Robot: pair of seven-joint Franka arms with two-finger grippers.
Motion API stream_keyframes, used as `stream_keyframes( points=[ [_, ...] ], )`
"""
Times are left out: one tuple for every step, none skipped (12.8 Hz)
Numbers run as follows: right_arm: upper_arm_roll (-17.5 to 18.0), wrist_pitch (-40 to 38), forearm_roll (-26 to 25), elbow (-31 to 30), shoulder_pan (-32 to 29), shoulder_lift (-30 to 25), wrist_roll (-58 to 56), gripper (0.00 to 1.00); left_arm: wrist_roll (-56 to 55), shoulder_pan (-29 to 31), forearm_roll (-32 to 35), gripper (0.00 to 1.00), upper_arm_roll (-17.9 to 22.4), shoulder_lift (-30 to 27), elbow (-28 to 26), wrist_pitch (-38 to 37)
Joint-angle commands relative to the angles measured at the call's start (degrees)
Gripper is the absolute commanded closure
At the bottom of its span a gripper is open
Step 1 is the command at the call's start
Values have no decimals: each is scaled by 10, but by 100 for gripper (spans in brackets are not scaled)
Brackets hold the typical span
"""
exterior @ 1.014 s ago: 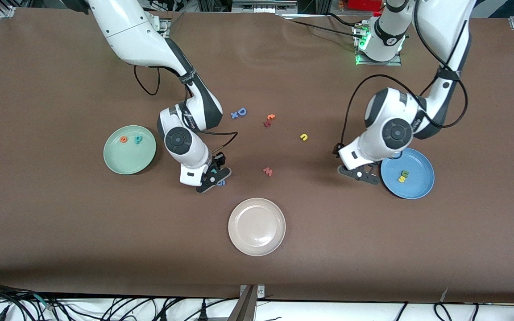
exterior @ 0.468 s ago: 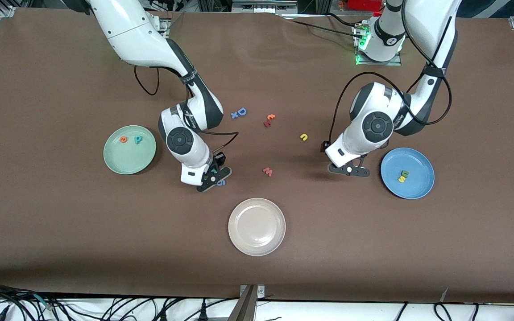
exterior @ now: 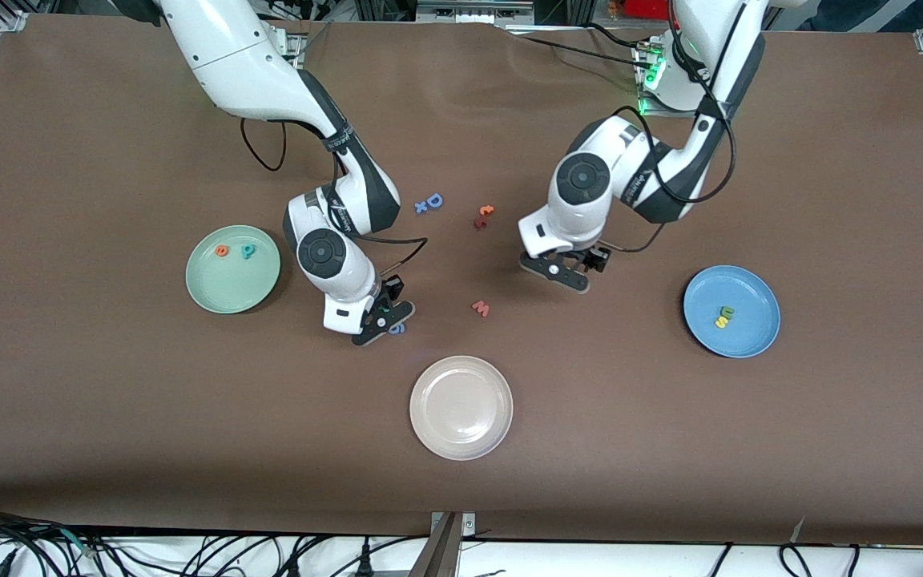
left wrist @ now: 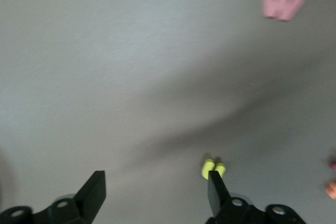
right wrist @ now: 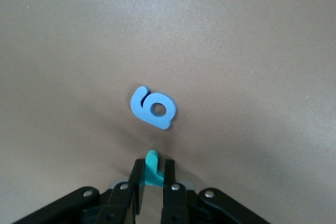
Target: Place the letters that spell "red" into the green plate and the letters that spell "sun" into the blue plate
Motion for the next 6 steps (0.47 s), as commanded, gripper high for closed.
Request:
stream_keyframes(
  points=[
    [-14,-17,5,1,-3,-15,-5,98,72,28,10,10,-24,-21,-18,30],
    [-15,-21,5,1,-3,-17,-6,100,81,30,10,9,-32,-21,-35,54],
    [-15,-27,5,3,-3,-18,-6,100,96,30,10,9,-32,-22,-58,90],
    [-21,-33,5,4,-3,-24,-5,100,116,30,11,8,-33,-22,-87,141],
    [-29,-41,5,4,-3,-31,-6,100,131,30,10,8,-33,-22,-114,184],
    [-46,-58,5,4,-3,-39,-10,100,133,31,11,8,-32,-23,-128,197]
  ],
)
